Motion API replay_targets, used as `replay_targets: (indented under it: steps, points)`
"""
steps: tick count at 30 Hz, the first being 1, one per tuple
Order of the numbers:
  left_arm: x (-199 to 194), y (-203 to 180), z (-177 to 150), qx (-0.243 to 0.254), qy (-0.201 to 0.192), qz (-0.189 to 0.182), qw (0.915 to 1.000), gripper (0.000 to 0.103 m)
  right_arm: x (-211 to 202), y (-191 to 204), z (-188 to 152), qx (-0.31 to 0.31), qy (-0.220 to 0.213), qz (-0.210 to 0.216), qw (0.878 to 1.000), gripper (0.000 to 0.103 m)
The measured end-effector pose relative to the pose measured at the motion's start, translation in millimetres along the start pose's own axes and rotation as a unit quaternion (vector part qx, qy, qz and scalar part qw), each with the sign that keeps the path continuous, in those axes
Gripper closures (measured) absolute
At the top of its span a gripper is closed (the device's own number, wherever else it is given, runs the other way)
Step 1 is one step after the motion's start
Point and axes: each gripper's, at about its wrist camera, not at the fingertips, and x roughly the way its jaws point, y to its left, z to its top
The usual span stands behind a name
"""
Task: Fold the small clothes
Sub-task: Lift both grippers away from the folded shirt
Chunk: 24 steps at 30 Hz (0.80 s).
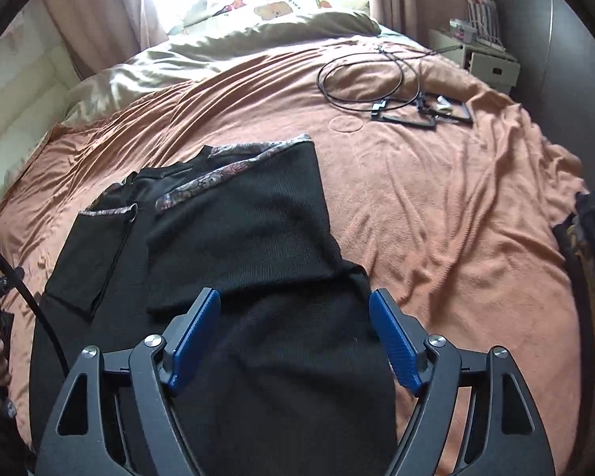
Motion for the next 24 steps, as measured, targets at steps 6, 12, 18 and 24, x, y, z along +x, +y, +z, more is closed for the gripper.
replay_targets:
  steps: [6, 12, 18, 24]
  points:
    - [-46, 0, -23, -0.003, -0.025, -0.001, 0.9997, 0.015, -57, 16, -33, -0.021, -0.042, -0.021, 0.999, 0.027]
    - [-87, 1, -51, 0.001, -0.045, 0.010, 0.9990, 0.015, -112, 27, -87, -0.027, -0.125, -0.033, 0.991, 0.026]
    - [-126, 3, -86, 0.007, -0.068, 0.017, 0.9975, 0.013, -136, 25, -133, -0.029, -0.129, -0.025, 0.991, 0.025]
    - [-159, 2, -120, 0.026, -0.072, 0.026, 0.9967, 0.013, -172, 22, -173, -0.043, -0.155, -0.014, 0.987, 0.025]
